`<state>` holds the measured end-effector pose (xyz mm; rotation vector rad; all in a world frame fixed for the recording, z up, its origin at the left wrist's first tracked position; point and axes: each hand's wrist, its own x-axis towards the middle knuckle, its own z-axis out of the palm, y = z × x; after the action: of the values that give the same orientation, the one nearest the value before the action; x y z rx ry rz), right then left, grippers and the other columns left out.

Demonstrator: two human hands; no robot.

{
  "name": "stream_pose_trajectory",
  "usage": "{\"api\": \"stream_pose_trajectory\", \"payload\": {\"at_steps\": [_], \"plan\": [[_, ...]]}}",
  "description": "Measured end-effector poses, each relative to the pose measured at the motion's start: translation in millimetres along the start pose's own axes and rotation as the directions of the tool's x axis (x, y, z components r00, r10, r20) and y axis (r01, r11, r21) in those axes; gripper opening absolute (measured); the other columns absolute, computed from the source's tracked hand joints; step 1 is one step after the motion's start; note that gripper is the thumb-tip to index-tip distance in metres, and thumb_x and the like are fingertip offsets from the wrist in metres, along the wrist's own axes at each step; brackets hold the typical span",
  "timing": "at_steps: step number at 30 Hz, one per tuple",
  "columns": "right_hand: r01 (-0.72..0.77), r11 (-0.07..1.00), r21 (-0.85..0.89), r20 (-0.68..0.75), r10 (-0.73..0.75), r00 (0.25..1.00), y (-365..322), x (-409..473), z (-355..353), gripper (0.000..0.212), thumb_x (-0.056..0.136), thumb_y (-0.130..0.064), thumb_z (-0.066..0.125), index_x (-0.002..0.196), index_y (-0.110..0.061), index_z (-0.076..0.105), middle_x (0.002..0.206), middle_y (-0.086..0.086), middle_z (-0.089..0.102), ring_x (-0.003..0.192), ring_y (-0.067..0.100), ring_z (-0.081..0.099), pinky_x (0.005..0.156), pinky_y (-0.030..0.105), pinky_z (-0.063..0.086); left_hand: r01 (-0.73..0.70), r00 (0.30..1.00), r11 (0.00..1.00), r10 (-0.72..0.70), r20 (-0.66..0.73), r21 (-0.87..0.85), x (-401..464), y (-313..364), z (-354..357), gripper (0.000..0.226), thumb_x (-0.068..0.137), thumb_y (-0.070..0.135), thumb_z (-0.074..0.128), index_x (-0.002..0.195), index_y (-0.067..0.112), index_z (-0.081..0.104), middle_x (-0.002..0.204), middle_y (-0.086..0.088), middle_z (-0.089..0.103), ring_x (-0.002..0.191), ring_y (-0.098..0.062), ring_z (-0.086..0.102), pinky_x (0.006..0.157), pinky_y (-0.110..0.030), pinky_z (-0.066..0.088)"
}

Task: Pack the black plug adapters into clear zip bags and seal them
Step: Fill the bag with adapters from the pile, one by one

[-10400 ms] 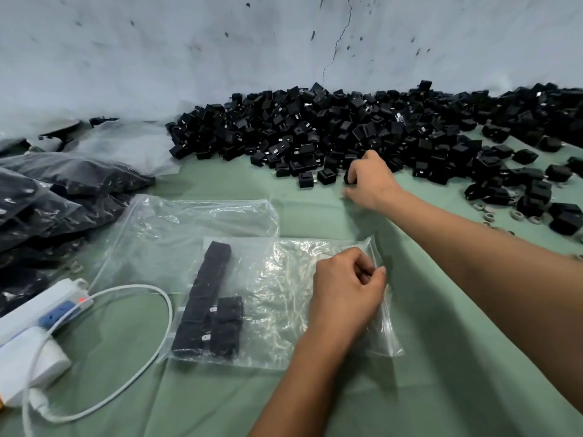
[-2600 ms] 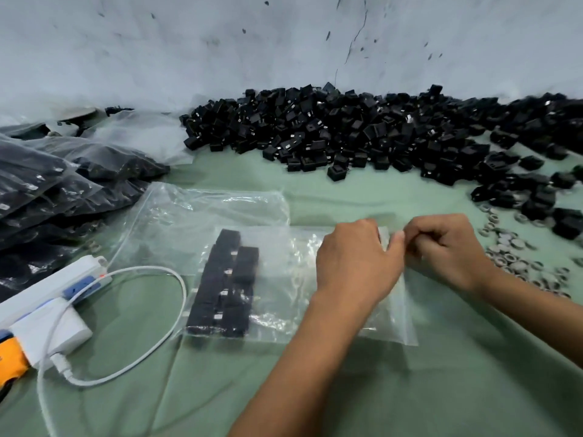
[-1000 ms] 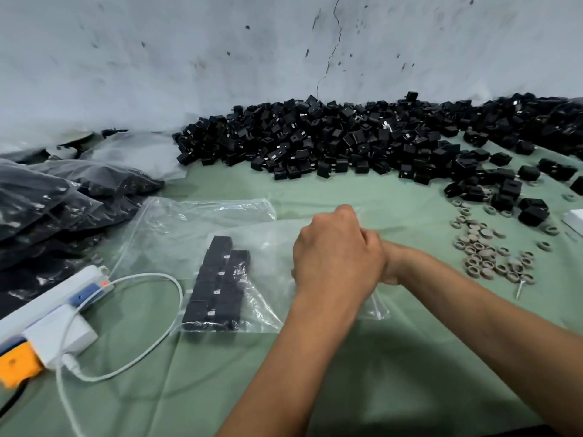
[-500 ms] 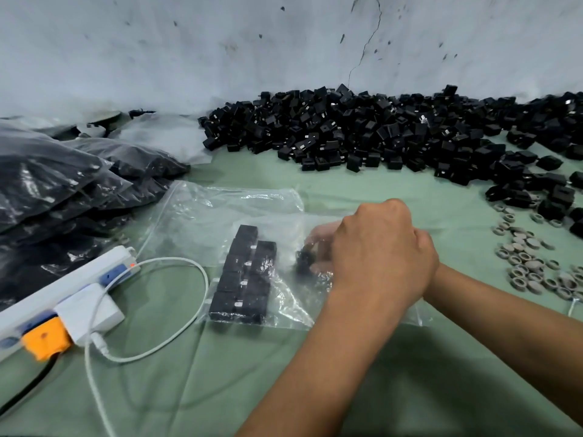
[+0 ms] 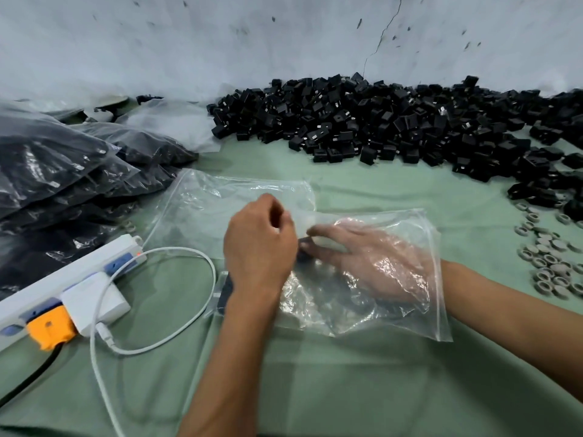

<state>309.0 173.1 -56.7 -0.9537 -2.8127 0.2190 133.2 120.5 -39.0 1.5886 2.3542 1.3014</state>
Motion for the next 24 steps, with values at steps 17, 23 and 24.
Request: {"api": "stream_pose_trajectory", "payload": {"at_steps": [17,23,24], "plan": [[0.235,0.952,-0.198,-0.127,-0.263,0.957,-0.8,5.9,6.6,0.042,0.092,-0.002,0.069,0.134,-0.006,0.066,0.136,0.017,0.066,0.125,0.037,0.064,0.103,0.052,0.053,0.02,0.986,1.0,-0.022,0.165,0.011,12.1,-45.8,4.1,0.005,0.084,0.032,0.077,0.084,0.036,0.075,0.096,0.01,0.051,0.104,-0.013,0.033,0.088,-0.022,0.032],[0.119,0.923,-0.365,0.115,-0.082,0.99,7.0,6.0,17.8,0.054,0.111,-0.027,0.012,0.164,-0.02,0.001,0.173,0.006,-0.002,0.159,0.022,-0.003,0.129,0.04,0.003,0.014,0.987,1.0,-0.018,0.16,0.027,13.3,-49.0,5.9,0.005,0.085,0.032,0.076,0.083,0.036,0.074,0.098,0.01,0.051,0.104,-0.014,0.034,0.089,-0.022,0.032],[0.055,0.946,-0.319,0.06,-0.038,0.997,7.0,9.0,17.3,0.057,0.111,-0.024,0.036,0.163,-0.018,0.016,0.172,0.009,0.015,0.159,0.027,0.012,0.128,0.046,0.014,0.018,0.986,1.0,-0.022,0.165,0.023,13.1,-49.1,6.0,0.005,0.084,0.032,0.076,0.083,0.036,0.074,0.098,0.01,0.051,0.104,-0.014,0.035,0.089,-0.022,0.033]]}}
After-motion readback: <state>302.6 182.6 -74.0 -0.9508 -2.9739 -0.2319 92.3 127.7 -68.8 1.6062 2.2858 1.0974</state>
